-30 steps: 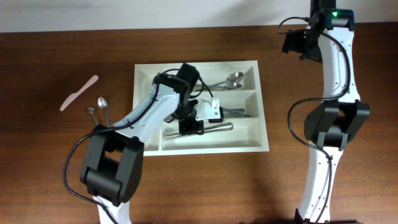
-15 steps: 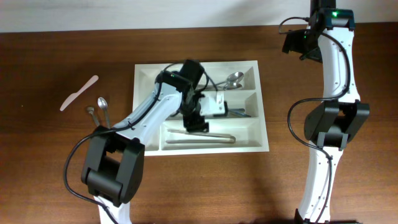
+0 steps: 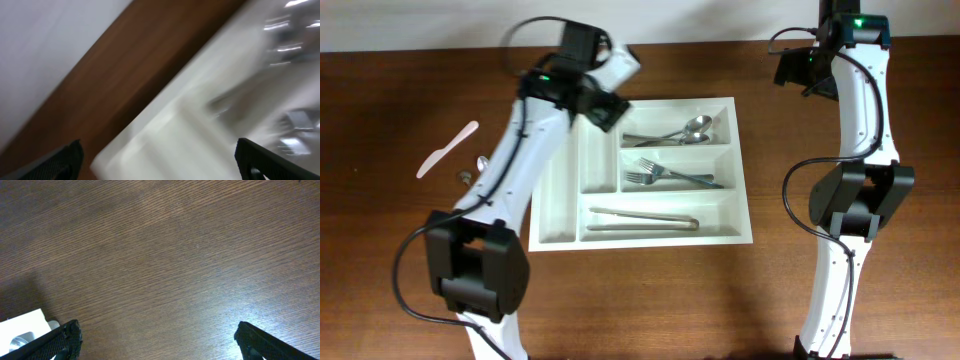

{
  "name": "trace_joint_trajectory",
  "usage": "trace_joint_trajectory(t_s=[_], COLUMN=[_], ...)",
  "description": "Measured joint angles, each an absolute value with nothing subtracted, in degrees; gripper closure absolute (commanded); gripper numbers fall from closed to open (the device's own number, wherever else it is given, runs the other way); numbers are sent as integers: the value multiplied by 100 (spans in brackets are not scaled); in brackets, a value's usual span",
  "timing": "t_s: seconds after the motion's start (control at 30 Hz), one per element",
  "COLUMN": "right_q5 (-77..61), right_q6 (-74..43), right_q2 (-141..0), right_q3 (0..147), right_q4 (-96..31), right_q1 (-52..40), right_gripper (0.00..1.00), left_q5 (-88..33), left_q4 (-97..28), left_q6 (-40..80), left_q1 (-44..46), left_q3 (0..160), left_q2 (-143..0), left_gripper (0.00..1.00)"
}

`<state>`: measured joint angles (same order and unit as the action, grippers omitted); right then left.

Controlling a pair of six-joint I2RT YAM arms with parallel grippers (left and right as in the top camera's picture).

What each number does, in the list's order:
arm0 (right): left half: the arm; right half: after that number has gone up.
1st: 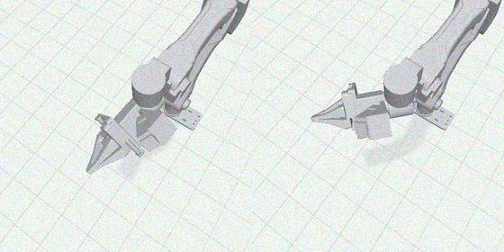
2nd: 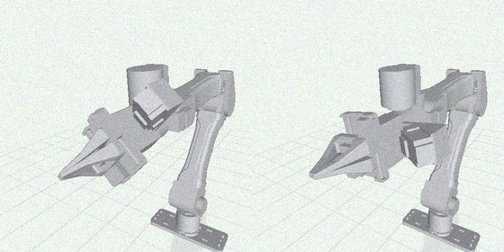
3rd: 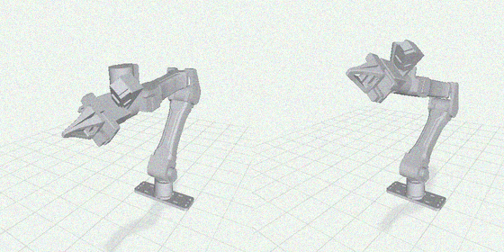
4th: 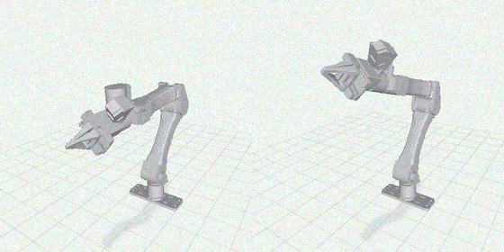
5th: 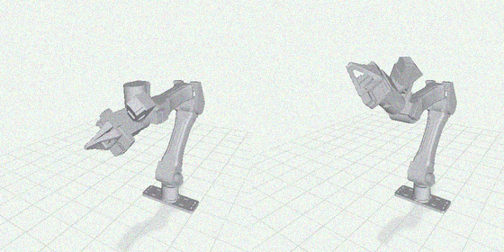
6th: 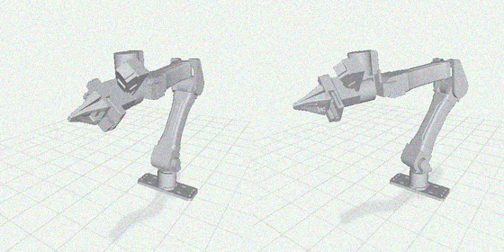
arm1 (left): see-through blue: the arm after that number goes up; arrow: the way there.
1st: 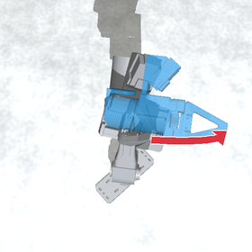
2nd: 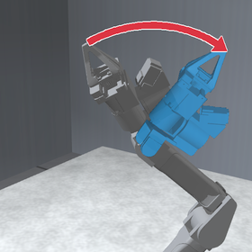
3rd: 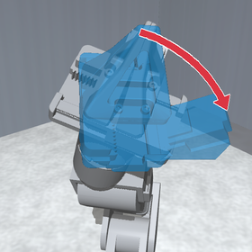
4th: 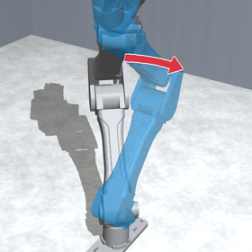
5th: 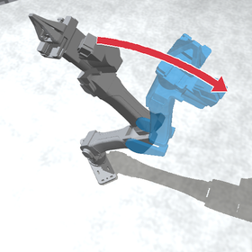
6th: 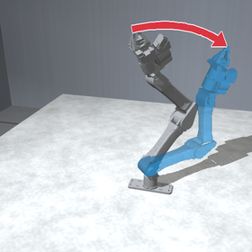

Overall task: Pack container
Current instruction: 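Release the tongs and move the left gripper back left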

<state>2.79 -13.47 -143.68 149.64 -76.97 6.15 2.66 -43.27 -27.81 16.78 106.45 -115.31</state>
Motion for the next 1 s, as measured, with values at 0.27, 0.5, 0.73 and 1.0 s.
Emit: trace_joint_trajectory(t_s=[0.27, 0.5, 0.73, 1.0], right_q5=[279, 279, 279, 279], right_q6=[-1347, -1350, -1347, -1347], right_q2=[-14368, -14368, -14368, -14368], right_q3=[14964, 14964, 14964, 14964], right_q4=[-7712, -7712, -7728, -7852], right_q1=[615, 615, 615, 615], right_gripper=[1, 1, 1, 1], left_q5=[989, 1031, 1291, 1328], left_q4=[-4829, -5256, -4904, -4237], left_q6=[-1581, -1326, -1092, -2515], left_q1=[685, 405, -242, -921], left_q3=[10645, 10645, 10645, 10645], left_q2=[-11531, -11531, -11874, -12936], left_gripper=[1, 1, 1, 1])
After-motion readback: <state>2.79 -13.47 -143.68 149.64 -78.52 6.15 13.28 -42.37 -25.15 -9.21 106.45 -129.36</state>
